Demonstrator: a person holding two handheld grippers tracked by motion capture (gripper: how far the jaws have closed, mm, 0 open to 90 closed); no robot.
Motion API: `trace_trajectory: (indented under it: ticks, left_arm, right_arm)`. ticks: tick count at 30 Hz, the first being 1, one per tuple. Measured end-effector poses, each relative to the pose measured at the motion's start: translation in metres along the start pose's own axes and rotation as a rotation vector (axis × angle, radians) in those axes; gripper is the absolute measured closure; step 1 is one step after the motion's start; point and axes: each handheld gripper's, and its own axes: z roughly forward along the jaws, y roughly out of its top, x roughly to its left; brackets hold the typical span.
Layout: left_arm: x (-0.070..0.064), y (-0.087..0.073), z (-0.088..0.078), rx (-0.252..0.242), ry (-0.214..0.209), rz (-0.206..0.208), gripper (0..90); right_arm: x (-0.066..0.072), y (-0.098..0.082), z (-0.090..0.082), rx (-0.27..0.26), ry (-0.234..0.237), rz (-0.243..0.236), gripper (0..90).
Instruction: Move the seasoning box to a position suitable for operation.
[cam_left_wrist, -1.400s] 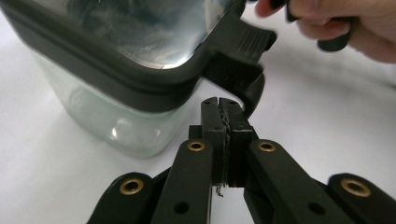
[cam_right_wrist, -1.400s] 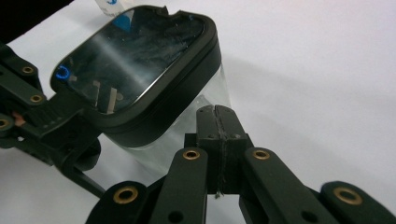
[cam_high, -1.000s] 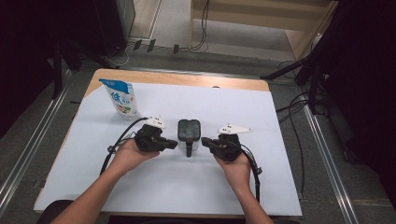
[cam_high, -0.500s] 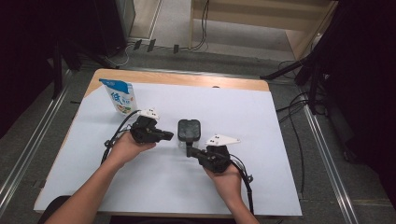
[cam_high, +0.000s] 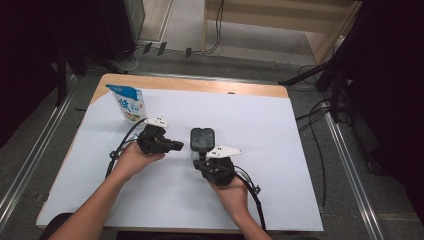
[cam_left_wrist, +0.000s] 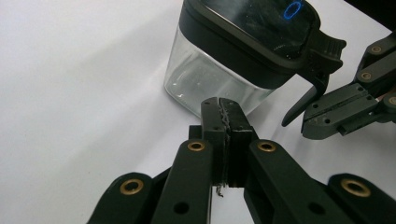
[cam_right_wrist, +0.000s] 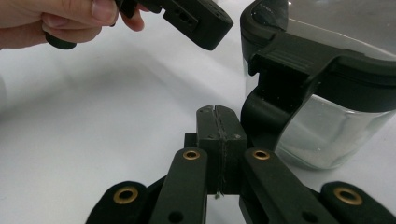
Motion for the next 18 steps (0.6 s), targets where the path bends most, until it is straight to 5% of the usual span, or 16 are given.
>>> trace_trajectory:
  ticks: [18]
  left_arm:
    - [0.0036,0.0,-0.0009,-0.007,0.005,-0.005,90.0]
  right_arm:
    - [-0.0075,-0.0046,-0.0076,0.001,-0.036,0.019,90.0]
